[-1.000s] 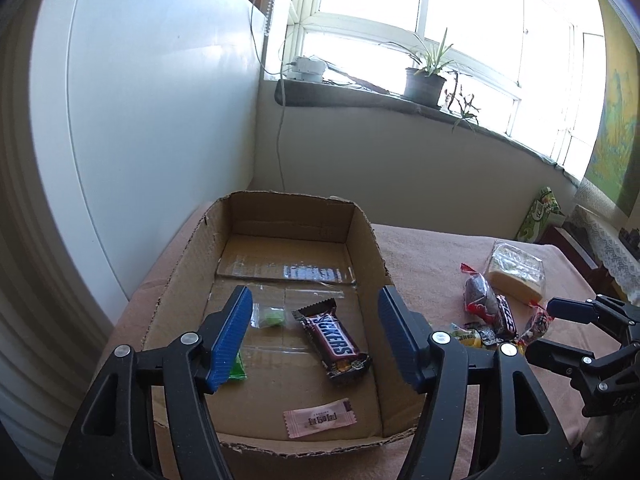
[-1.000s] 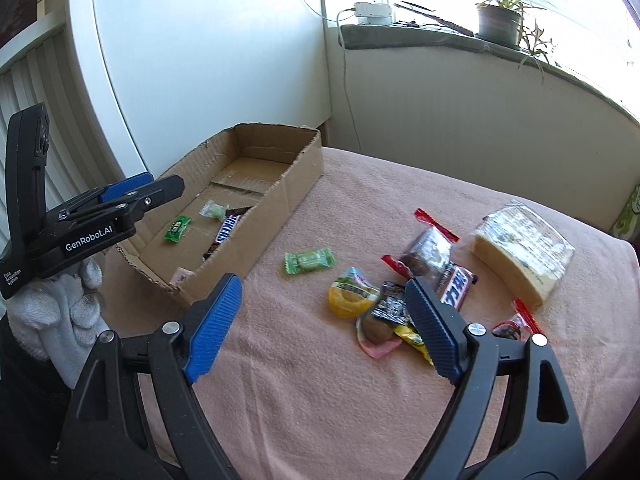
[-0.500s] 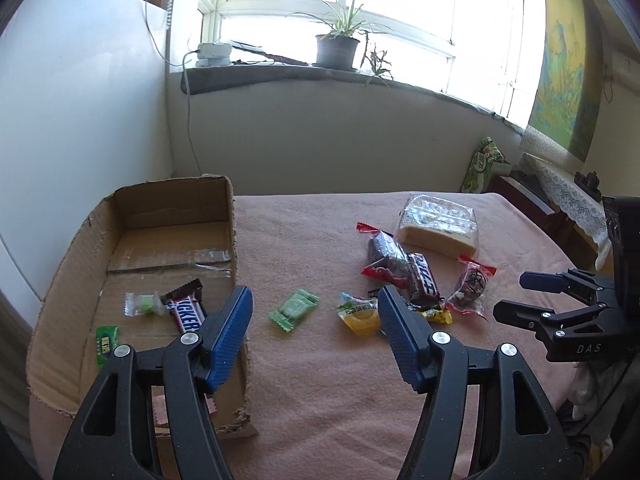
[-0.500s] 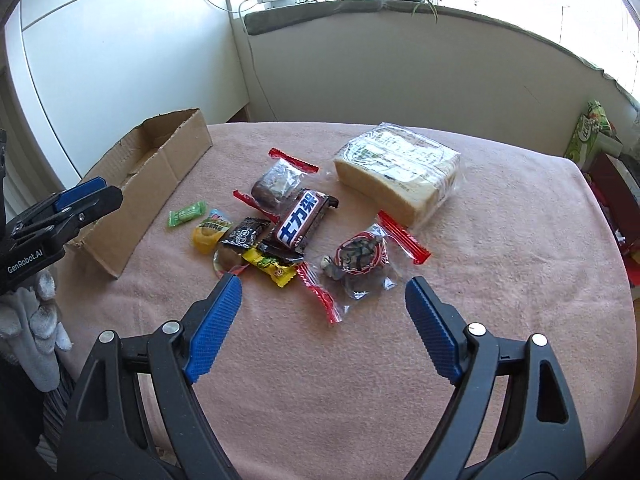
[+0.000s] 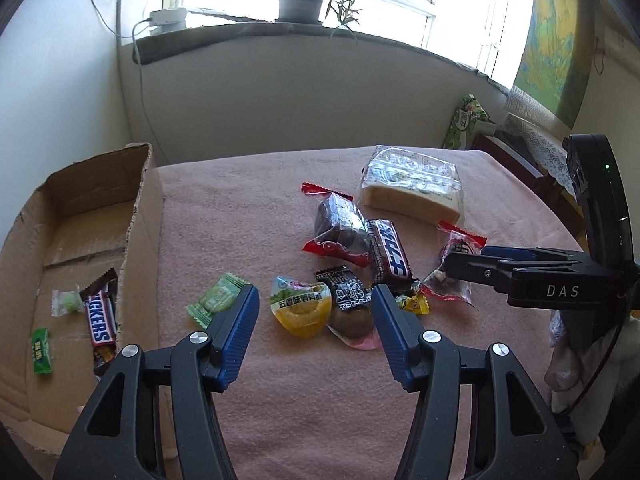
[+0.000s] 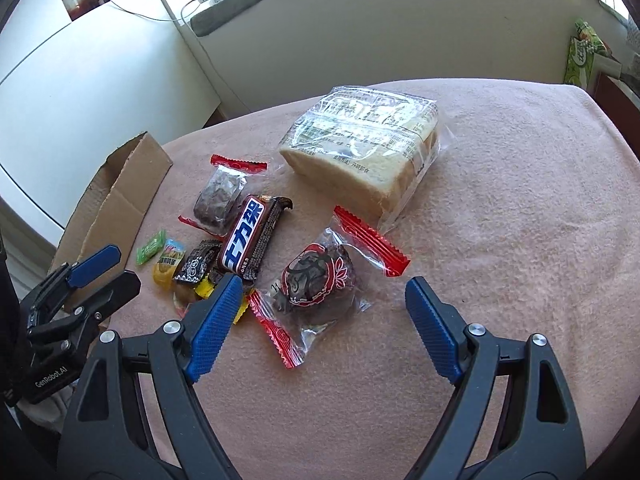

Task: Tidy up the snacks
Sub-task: 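Move the left gripper to the yellow pastry packet and grasp it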

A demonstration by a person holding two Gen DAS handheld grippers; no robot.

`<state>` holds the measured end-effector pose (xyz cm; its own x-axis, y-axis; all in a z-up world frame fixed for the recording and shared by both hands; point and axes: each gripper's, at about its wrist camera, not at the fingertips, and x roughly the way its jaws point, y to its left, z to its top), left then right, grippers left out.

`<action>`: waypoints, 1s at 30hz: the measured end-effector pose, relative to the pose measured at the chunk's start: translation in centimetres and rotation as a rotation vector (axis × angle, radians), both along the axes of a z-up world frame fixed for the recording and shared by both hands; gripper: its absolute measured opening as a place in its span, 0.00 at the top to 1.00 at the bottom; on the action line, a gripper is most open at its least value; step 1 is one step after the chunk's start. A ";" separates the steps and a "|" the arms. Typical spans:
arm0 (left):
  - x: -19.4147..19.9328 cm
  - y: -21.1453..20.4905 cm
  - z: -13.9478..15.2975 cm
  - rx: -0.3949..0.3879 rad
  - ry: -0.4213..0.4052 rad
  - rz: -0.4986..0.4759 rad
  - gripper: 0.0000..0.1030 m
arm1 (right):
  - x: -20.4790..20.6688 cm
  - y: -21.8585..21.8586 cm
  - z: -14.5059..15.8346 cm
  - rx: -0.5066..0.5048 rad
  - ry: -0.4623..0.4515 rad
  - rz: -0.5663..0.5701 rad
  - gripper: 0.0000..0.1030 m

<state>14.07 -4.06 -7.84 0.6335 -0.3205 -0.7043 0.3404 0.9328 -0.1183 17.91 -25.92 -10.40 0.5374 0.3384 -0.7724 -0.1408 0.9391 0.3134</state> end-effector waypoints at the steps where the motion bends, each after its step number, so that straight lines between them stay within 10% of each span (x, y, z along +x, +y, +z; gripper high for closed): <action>1: 0.2 -0.3 -0.2 0.004 0.002 -0.004 0.51 | 0.3 0.1 -0.1 0.002 0.002 -0.004 0.16; 20: 1.9 0.4 -2.7 0.047 0.095 0.020 0.61 | 3.1 3.5 -1.2 -0.128 -0.006 0.030 0.26; 30: 1.7 -0.1 -2.9 0.086 0.088 -0.001 0.69 | 3.3 3.3 -1.4 -0.177 -0.025 0.028 0.47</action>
